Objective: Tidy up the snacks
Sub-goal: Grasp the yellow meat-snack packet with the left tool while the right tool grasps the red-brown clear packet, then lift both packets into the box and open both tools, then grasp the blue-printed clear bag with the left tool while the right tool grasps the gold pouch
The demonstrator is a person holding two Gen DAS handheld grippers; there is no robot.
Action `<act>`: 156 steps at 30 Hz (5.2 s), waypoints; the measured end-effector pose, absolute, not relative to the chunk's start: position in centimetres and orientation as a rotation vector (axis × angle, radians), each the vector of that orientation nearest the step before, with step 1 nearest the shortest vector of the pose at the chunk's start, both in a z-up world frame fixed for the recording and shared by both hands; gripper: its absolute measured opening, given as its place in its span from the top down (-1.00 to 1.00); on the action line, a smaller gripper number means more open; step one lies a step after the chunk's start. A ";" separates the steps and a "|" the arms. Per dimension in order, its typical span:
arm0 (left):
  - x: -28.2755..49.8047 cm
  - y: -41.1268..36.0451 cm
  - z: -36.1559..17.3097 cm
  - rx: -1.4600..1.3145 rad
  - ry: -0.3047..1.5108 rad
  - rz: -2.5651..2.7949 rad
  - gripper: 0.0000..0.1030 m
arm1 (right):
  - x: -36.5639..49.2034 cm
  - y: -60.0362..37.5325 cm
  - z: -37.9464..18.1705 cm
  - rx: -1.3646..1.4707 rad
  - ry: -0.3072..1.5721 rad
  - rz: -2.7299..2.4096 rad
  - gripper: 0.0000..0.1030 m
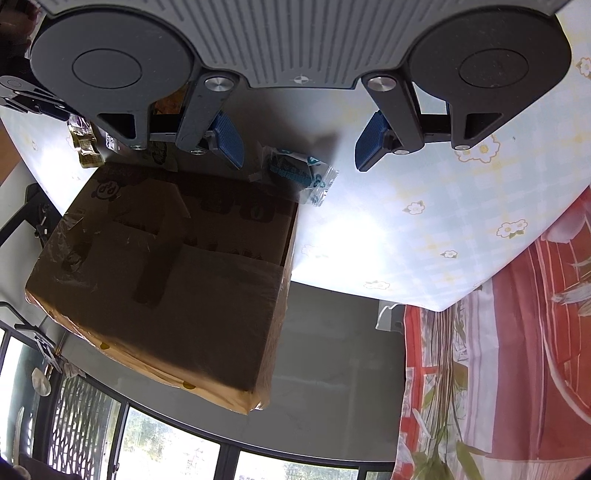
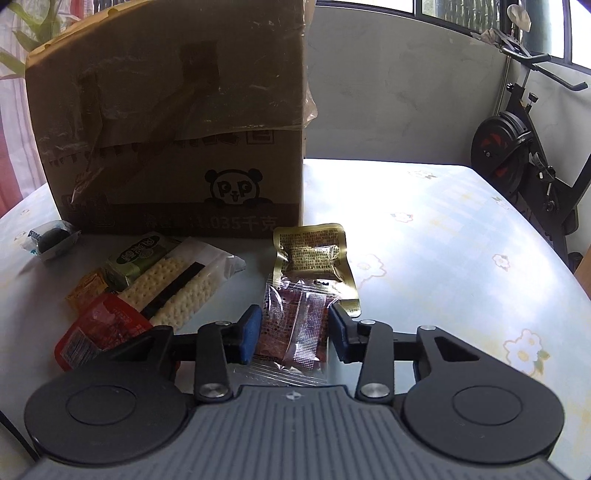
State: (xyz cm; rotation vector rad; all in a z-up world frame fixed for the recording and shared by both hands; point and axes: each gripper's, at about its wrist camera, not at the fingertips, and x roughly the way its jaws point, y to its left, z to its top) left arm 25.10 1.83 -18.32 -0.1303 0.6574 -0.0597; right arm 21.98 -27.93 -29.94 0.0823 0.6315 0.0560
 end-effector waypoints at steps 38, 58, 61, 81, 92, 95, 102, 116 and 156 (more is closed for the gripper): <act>30.1 -5.1 -25.0 -0.340 0.982 -0.376 0.23 | 20.9 -27.9 -29.6 0.101 0.527 0.199 0.22; 32.8 -8.5 -25.0 -0.175 0.927 -0.250 0.03 | 20.8 -28.2 -29.6 0.139 0.527 0.211 0.22; 32.5 -9.3 -25.0 -0.123 0.915 -0.250 0.04 | 20.8 -28.2 -29.6 0.145 0.528 0.208 0.22; 27.9 -4.9 -24.7 -0.101 0.852 -0.213 0.36 | 20.8 -28.1 -29.6 0.144 0.524 0.203 0.22; 27.3 -4.3 -14.4 -0.002 0.519 -0.298 0.36 | 20.4 -29.0 -23.4 0.175 0.355 0.254 0.22; 27.9 -4.1 -10.4 0.003 0.410 -0.334 0.36 | 21.4 -29.2 -18.8 0.179 0.236 0.284 0.22; 33.5 -4.6 -4.8 -0.001 0.332 -0.333 0.35 | 27.0 -27.8 -11.0 0.117 0.095 0.343 0.22; 40.3 -4.8 -6.2 -0.104 0.435 -0.309 -0.13 | 34.3 -25.8 -11.7 0.135 0.245 0.253 -0.28; 32.7 6.3 -17.4 -0.121 0.628 -0.031 -0.33 | 29.3 -29.5 -29.8 0.029 0.667 0.117 -0.42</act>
